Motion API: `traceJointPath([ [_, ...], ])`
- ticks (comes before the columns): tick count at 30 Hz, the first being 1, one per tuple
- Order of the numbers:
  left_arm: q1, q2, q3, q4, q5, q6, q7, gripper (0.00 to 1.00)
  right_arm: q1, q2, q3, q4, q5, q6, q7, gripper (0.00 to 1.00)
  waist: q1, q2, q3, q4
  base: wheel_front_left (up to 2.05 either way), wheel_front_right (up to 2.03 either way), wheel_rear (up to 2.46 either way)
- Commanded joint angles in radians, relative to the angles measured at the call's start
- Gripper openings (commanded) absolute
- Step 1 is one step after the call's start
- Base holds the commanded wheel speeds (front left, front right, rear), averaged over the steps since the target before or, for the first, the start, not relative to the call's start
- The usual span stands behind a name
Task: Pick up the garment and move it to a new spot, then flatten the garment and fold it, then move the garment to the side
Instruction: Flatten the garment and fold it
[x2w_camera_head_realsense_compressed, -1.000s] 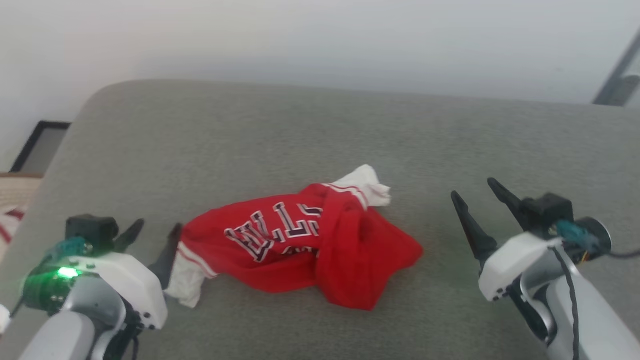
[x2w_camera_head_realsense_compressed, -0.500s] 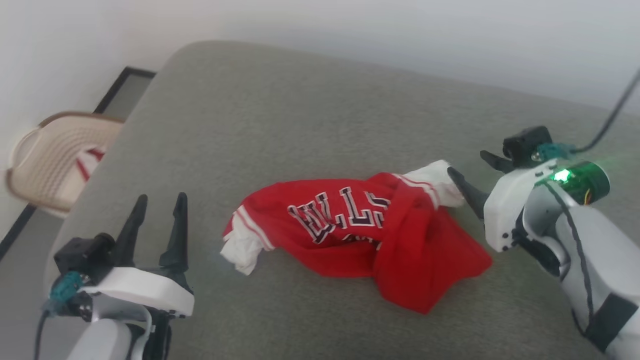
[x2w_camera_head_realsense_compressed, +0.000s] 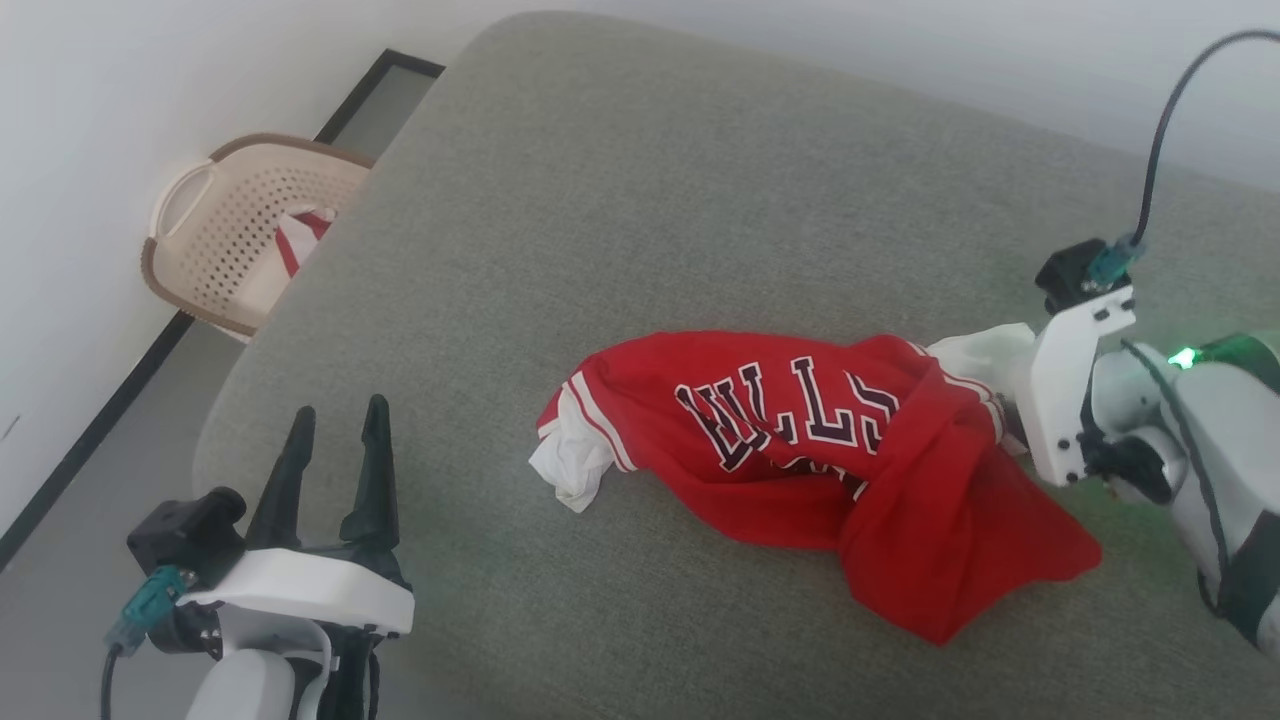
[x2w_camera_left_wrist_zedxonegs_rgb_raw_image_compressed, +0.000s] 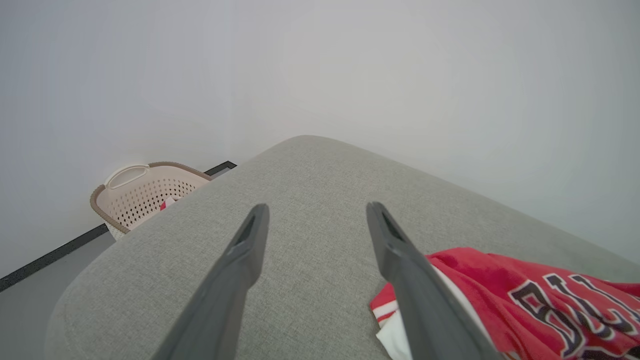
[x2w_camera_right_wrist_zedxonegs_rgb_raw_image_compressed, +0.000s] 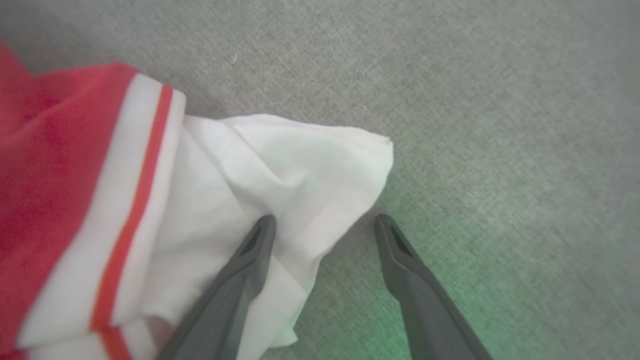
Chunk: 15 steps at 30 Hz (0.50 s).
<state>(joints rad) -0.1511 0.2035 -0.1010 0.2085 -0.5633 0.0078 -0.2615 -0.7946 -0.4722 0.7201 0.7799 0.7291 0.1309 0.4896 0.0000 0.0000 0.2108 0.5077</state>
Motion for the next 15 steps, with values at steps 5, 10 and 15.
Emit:
traceJointPath([
  [5, 0.000, -0.044, 0.054, 0.023, 0.042, -0.049, -0.005, 1.00, -0.014, 0.020, 0.050, 0.066, 0.042, 0.000, 0.032, 0.00, 0.0000, 0.0000, 0.012, 0.015, 0.00, 0.00, 0.00],
  [10, 0.005, -0.066, 0.094, 0.034, 0.067, -0.074, -0.005, 1.00, -0.047, 0.010, 0.064, 0.083, 0.051, -0.001, -0.006, 0.00, 0.0000, 0.0000, 0.002, 0.003, 0.00, 0.00, 0.00],
  [15, 0.021, -0.074, 0.135, 0.037, 0.102, -0.098, -0.005, 1.00, -0.081, 0.004, 0.082, 0.065, 0.075, -0.001, -0.048, 0.00, 0.0000, 0.0000, -0.022, -0.030, 0.00, 0.00, 0.00],
])
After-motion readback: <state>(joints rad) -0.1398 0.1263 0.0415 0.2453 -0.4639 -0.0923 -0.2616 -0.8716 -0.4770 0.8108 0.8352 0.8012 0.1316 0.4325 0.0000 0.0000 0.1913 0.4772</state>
